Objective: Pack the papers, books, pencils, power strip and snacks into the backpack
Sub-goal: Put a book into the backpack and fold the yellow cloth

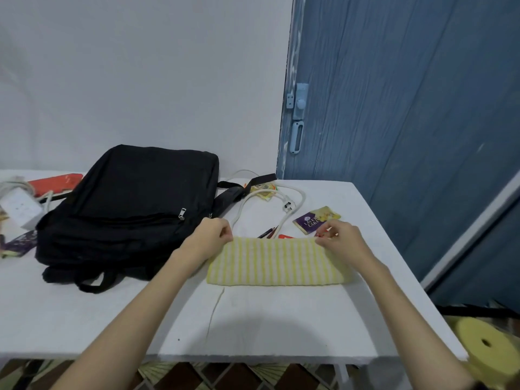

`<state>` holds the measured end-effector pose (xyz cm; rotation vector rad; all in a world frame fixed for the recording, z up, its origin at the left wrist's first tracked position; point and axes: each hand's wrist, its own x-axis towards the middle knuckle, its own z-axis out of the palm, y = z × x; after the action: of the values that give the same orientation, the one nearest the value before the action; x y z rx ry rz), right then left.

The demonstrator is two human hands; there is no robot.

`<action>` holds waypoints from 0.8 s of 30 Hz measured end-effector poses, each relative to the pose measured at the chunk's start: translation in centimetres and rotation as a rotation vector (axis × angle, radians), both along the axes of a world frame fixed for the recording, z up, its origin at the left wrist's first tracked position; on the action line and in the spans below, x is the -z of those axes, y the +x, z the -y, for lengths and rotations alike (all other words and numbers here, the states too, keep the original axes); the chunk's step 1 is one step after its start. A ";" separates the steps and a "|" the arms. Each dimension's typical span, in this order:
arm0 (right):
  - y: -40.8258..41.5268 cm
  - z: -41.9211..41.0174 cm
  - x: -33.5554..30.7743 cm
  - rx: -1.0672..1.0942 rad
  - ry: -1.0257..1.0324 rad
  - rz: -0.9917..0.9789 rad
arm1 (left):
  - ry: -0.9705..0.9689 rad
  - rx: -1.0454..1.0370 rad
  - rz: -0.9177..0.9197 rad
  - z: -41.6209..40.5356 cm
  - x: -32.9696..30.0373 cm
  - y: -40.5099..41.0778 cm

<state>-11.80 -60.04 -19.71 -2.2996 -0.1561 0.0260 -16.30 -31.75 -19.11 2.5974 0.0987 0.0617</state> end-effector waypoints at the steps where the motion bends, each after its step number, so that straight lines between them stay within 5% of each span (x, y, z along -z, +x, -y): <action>1: 0.3 -0.2 0.4 0.014 0.002 0.010 | 0.018 -0.010 -0.002 -0.1 0.5 0.2; 5: 0.6 -1.1 1.4 0.022 -0.153 0.110 | 0.068 -0.067 -0.018 -0.2 1.9 0.8; 9: -1.5 -2.6 0.9 0.121 -0.358 0.370 | 0.436 0.000 0.176 1.5 1.9 0.7; 11: -3.9 -3.2 0.1 0.059 -0.308 0.177 | 0.369 0.081 0.224 2.9 1.9 0.9; 14: -7.5 -3.5 0.0 -0.129 -0.098 -0.388 | 0.126 0.119 0.014 4.8 1.5 1.6; 16: -8.9 -3.9 0.6 -0.129 0.036 -0.588 | 0.225 0.179 -0.143 5.4 1.6 2.6; 19: -9.4 -4.9 1.9 0.045 0.410 -0.628 | 0.265 0.211 -0.227 5.3 2.1 3.7; 24: -9.7 -6.0 2.4 0.182 0.823 -0.597 | 0.007 0.254 -0.219 5.4 0.1 3.2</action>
<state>-21.53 -54.01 -22.14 -1.3987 0.3028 0.4615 -13.05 -37.10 -19.21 2.5938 -0.1534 -0.3143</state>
